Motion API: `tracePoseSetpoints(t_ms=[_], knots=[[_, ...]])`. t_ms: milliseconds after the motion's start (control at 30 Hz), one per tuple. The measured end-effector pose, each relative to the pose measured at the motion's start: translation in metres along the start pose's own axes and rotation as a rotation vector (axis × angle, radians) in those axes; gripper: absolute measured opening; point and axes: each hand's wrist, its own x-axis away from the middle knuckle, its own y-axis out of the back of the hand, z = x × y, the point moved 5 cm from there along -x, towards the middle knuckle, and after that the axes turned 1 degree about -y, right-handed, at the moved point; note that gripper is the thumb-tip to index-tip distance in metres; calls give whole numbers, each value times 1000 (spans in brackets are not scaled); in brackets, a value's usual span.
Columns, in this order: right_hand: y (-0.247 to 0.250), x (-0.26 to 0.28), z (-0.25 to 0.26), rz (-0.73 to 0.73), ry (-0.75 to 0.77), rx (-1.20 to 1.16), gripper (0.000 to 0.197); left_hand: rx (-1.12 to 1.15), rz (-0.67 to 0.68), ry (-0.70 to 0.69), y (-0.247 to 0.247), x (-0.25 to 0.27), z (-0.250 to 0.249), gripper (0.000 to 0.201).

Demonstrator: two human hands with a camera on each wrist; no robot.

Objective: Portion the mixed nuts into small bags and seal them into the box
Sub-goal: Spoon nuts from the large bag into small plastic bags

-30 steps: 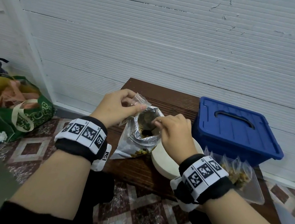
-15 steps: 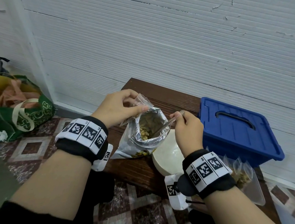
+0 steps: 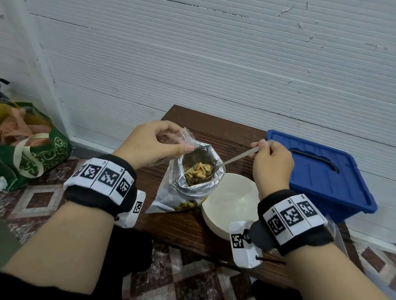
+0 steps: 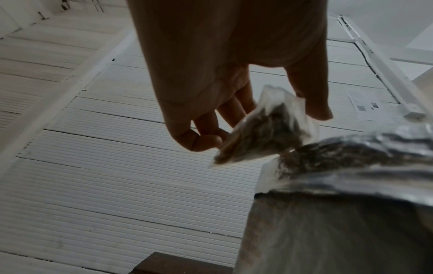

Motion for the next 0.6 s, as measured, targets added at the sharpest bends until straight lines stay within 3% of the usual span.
tracePoseSetpoints(t_ms=[333, 600], knots=[[29, -26, 28, -86, 27, -64, 34, -9, 53, -6, -4, 2, -4, 39], [16, -23, 41, -11, 51, -40, 29, -78, 72, -44, -13, 2, -10, 39]])
